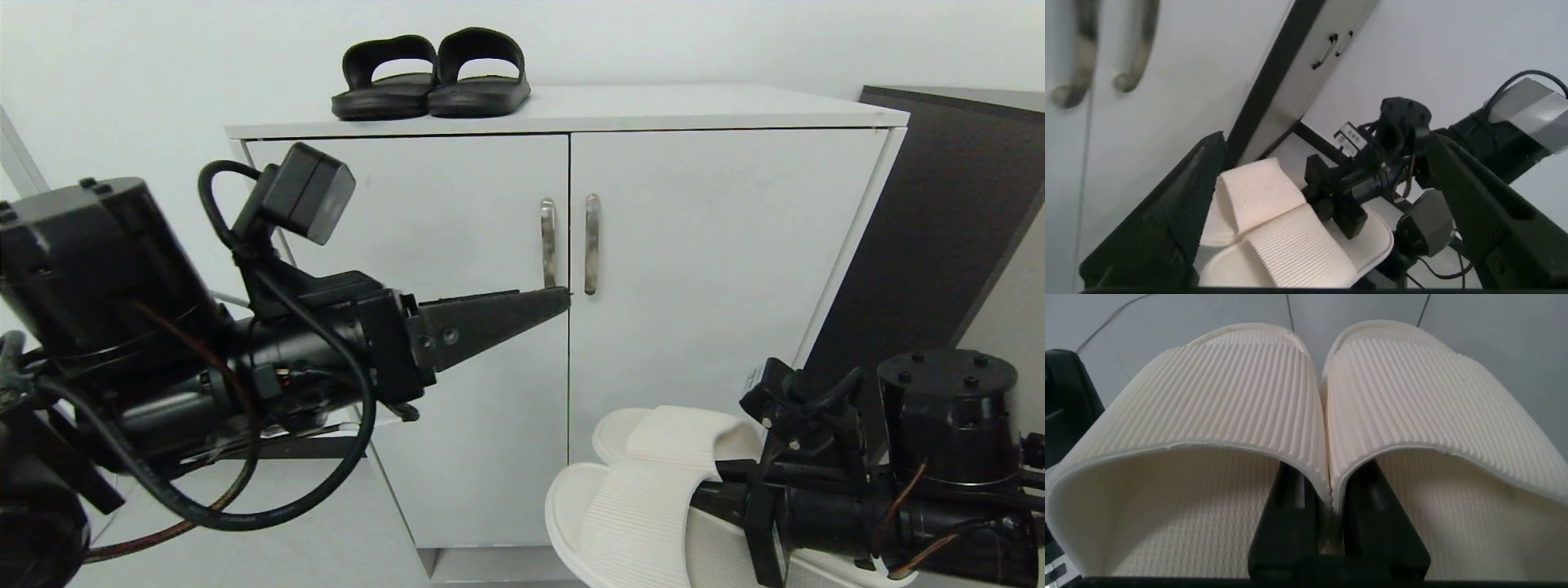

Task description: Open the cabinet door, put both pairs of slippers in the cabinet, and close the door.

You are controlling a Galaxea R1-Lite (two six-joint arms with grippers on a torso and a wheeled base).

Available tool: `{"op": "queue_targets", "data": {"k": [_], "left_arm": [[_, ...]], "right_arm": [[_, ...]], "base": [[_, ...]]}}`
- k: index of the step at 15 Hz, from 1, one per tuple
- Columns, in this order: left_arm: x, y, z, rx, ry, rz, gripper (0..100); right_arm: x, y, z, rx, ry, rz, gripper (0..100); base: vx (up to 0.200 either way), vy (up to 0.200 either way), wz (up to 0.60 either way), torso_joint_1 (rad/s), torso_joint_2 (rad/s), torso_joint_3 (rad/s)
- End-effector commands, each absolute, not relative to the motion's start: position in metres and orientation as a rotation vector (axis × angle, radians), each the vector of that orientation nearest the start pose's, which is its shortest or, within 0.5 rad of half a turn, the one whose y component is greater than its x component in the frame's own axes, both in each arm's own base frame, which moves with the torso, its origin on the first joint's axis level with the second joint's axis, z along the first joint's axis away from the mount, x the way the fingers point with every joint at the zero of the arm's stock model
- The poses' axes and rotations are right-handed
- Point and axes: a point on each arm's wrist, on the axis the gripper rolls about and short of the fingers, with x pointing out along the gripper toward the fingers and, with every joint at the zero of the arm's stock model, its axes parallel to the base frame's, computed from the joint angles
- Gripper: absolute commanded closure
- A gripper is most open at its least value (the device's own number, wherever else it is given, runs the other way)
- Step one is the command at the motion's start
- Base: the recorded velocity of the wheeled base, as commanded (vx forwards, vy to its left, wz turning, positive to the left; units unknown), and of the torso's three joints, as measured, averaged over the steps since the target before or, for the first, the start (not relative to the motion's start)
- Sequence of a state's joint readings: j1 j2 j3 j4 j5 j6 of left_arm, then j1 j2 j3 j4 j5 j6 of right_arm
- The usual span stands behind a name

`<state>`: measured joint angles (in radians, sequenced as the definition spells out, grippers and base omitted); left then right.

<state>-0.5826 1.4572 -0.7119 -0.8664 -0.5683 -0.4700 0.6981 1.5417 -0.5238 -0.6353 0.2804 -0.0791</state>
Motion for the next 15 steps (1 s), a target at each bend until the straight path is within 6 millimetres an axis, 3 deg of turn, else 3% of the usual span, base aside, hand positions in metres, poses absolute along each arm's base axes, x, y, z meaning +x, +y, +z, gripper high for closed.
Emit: {"op": "queue_targets", "data": {"k": [1, 6, 8, 15], "left_arm": [[0.209, -0.168, 0.244, -0.42, 0.188, -1.195, 0], [0.235, -0.191, 0.267, -0.416, 0.235, -1.192, 0], [0.242, -0.204, 0.281, -0.409, 0.234, -1.084, 0], [0.238, -0.214, 0.29, -0.371, 0.201, -0.972, 0]], "right_arm": [[0.18, 0.16, 0.151, -0.157, 0.36, 0.983, 100], [0.181, 0.16, 0.149, -0.159, 0.364, 0.983, 100], [0.181, 0.161, 0.148, -0.161, 0.368, 0.983, 100], [0.181, 0.162, 0.147, -0.164, 0.372, 0.985, 100]], "base": [[0.0, 0.0, 0.0, 0.0, 0.0, 0.0], [0.0, 0.0, 0.0, 0.0, 0.0, 0.0], [0.0, 0.0, 0.0, 0.0, 0.0, 0.0], [0.0, 0.0, 0.0, 0.0, 0.0, 0.0]]}}
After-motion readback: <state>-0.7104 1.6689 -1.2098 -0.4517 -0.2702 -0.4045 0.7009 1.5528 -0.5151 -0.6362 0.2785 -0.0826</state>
